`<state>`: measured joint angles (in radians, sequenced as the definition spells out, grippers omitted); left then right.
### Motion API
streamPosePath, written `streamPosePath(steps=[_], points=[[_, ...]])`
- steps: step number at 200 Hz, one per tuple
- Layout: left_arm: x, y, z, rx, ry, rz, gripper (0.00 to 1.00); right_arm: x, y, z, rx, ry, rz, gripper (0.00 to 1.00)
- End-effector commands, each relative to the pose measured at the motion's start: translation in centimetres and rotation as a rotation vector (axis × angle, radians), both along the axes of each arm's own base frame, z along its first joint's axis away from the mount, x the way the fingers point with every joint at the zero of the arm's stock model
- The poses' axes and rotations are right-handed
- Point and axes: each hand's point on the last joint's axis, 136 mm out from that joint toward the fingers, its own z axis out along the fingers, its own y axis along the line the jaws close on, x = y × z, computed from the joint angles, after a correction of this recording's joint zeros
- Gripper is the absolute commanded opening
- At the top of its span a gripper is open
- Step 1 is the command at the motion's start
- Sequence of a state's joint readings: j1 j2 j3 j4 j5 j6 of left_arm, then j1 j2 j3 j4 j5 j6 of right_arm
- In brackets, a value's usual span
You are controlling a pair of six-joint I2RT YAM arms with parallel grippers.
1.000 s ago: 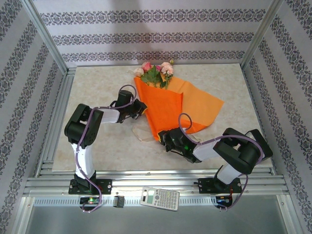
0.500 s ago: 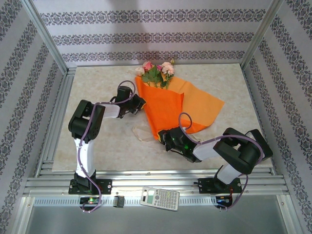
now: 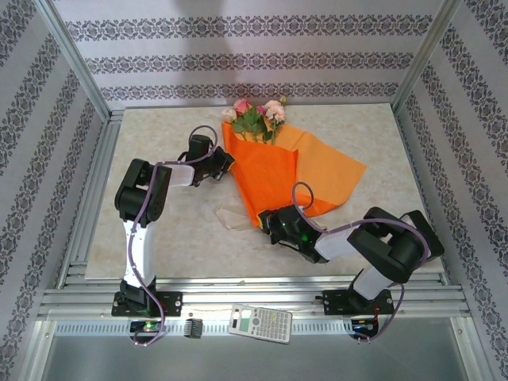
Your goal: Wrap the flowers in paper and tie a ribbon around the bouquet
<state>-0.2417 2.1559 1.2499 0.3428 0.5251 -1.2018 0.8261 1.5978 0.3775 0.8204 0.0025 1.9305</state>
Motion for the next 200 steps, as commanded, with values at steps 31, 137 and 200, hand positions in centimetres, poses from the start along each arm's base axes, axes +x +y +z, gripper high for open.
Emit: streamPosePath(steps=[31,137,200], points=[[3.9,3.2,-0.1,0.017,-0.065,0.096,0.00,-1.2,0.1,-1.4,-0.034,0.035,0.060,0.00],[7.6,5.0,0.2,0.010,-0.092,0.132,0.09,-1.4,0.2,-1.9,-0.031,0.056,0.078,0.00],[9.7,6.2,0.6,-0.009,-0.124,0.141,0.00,-1.6,0.0,-2.1,-0.034,0.063,0.079,0.00]])
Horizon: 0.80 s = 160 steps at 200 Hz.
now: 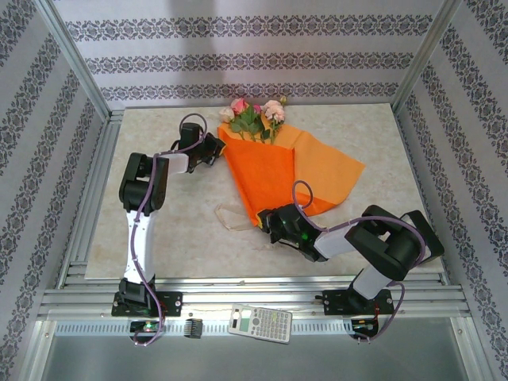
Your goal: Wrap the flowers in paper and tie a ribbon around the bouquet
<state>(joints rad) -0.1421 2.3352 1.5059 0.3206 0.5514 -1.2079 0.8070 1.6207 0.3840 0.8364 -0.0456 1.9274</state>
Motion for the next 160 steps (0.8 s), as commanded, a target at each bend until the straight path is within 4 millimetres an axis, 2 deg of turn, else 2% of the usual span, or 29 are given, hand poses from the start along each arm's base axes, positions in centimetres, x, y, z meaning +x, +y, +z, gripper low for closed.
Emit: streamPosePath(steps=[1,23,47,62,69,82,150,153,160], points=[[2.7,2.2,1.0,0.022,-0.077,0.061,0.00,-1.7,-0.3,-1.9,-0.048,0.049,0.054,0.00],[3.4,2.5,1.2,0.030,-0.081,0.063,0.00,-1.9,-0.2,-2.1,-0.048,0.056,0.062,0.00],[4.0,2.8,1.2,0.039,-0.082,0.063,0.14,-2.0,-0.2,-2.1,-0.044,0.059,0.068,0.00],[4.5,2.8,1.0,0.031,-0.082,0.058,0.16,-2.0,-0.1,-2.2,-0.044,0.061,0.070,0.00],[4.7,2.6,0.8,0.025,-0.079,0.051,0.14,-2.1,-0.1,-2.2,-0.043,0.062,0.072,0.00],[5.0,2.6,0.6,0.021,-0.081,0.050,0.00,-2.1,0.0,-2.2,-0.043,0.063,0.074,0.00],[6.9,3.9,1.7,0.042,-0.106,0.061,0.00,-2.2,-0.2,-2.0,-0.040,0.059,0.069,0.00],[6.9,3.9,1.8,0.043,-0.105,0.062,0.03,-2.2,-0.2,-1.9,-0.039,0.058,0.070,0.00],[6.9,4.4,2.3,0.053,-0.106,0.071,0.16,-2.1,-0.2,-1.9,-0.039,0.055,0.070,0.00]])
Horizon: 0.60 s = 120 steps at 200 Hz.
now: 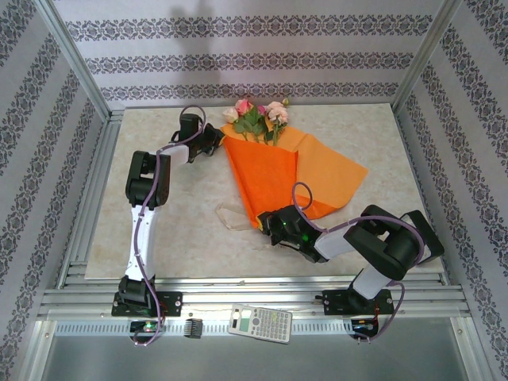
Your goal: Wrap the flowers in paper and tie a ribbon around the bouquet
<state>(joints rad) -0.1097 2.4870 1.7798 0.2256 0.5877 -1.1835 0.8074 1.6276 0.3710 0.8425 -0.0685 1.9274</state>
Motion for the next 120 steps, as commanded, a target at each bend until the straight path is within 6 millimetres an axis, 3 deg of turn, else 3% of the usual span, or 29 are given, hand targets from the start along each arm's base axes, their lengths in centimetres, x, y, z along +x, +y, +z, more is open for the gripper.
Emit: streamPosePath(steps=[1,21,40,56,75,85,105,120], points=[[2.2,3.5,2.0,0.060,-0.067,0.082,0.17,-1.5,-0.1,-1.2,-0.035,0.037,0.050,0.00],[0.4,4.9,3.0,0.146,-0.010,0.113,0.51,-1.1,0.4,-0.6,-0.026,0.024,0.056,0.00],[-2.8,5.6,4.7,0.194,0.035,0.132,0.55,-0.7,0.5,-0.4,-0.023,0.018,0.051,0.00],[-7.4,5.1,5.6,0.185,0.114,0.136,0.53,-0.6,0.5,-0.4,-0.024,0.017,0.049,0.00],[-14.4,2.3,6.6,0.171,0.180,0.084,0.55,-0.5,0.6,-0.4,-0.020,0.015,0.053,0.00],[-17.9,-0.2,6.9,0.133,0.199,0.021,0.55,-0.4,0.7,-0.4,-0.018,0.017,0.051,0.00],[-25.1,-5.4,6.0,0.063,0.273,-0.100,0.56,-0.3,0.8,0.0,-0.011,0.012,0.053,0.00],[-29.4,-8.0,5.1,0.050,0.321,-0.152,0.56,-0.3,0.9,0.2,-0.014,0.005,0.057,0.00]])
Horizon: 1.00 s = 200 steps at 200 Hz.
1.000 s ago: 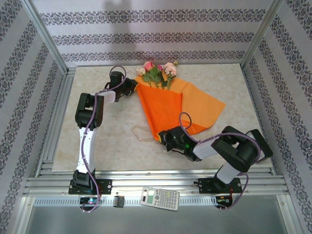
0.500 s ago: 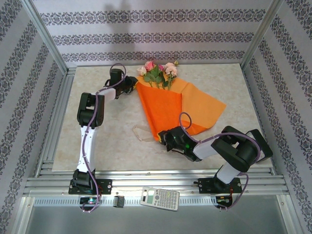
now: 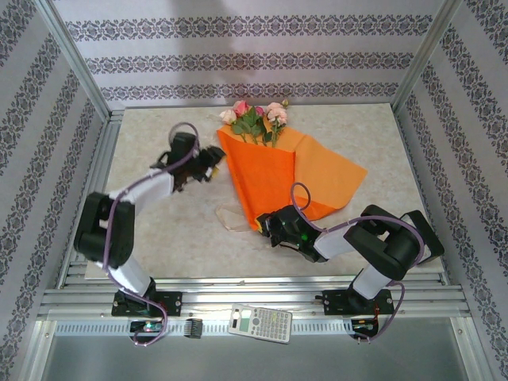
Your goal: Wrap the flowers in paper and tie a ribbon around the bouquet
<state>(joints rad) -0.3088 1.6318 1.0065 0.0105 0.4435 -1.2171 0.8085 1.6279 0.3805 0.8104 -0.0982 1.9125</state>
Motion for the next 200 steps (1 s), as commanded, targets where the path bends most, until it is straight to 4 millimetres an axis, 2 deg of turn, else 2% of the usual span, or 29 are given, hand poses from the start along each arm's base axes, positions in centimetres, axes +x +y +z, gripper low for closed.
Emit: streamPosePath(steps=[1,18,38,60,102,123,140,165,177,189,200], points=[[-7.4,-4.0,-4.0,-0.040,0.194,-0.080,0.56,0.2,0.6,0.6,0.001,-0.011,0.022,0.00],[-10.0,-5.1,-4.6,-0.025,0.220,-0.110,0.56,0.3,0.6,0.7,-0.004,-0.019,0.025,0.00],[-11.5,-5.0,-5.4,0.015,0.242,-0.114,0.57,0.4,0.6,0.8,-0.006,-0.024,0.021,0.00],[-11.7,-5.7,-6.0,-0.011,0.235,-0.124,0.56,0.5,0.9,1.0,-0.004,-0.032,0.024,0.00],[-10.5,-7.9,-7.1,-0.090,0.198,-0.134,0.50,0.3,1.4,1.1,0.001,-0.031,0.030,0.00],[-11.2,-8.8,-7.6,-0.083,0.214,-0.161,0.44,0.2,1.4,1.1,0.001,-0.033,0.026,0.00],[-12.2,-9.0,-8.3,-0.061,0.242,-0.178,0.34,0.3,1.3,1.2,0.001,-0.033,0.023,0.00],[-12.4,-8.4,-8.9,-0.052,0.242,-0.154,0.08,0.1,1.4,1.2,0.002,-0.030,0.026,0.00],[-12.2,-8.4,-8.7,-0.054,0.231,-0.149,0.00,-0.1,1.2,1.0,-0.002,-0.023,0.025,0.17],[-12.1,-8.1,-8.6,-0.042,0.224,-0.148,0.00,-0.3,0.7,0.8,-0.015,-0.016,0.019,0.34],[-11.8,-8.1,-8.5,-0.048,0.214,-0.143,0.00,-0.6,0.2,0.4,-0.035,-0.003,0.012,0.44]])
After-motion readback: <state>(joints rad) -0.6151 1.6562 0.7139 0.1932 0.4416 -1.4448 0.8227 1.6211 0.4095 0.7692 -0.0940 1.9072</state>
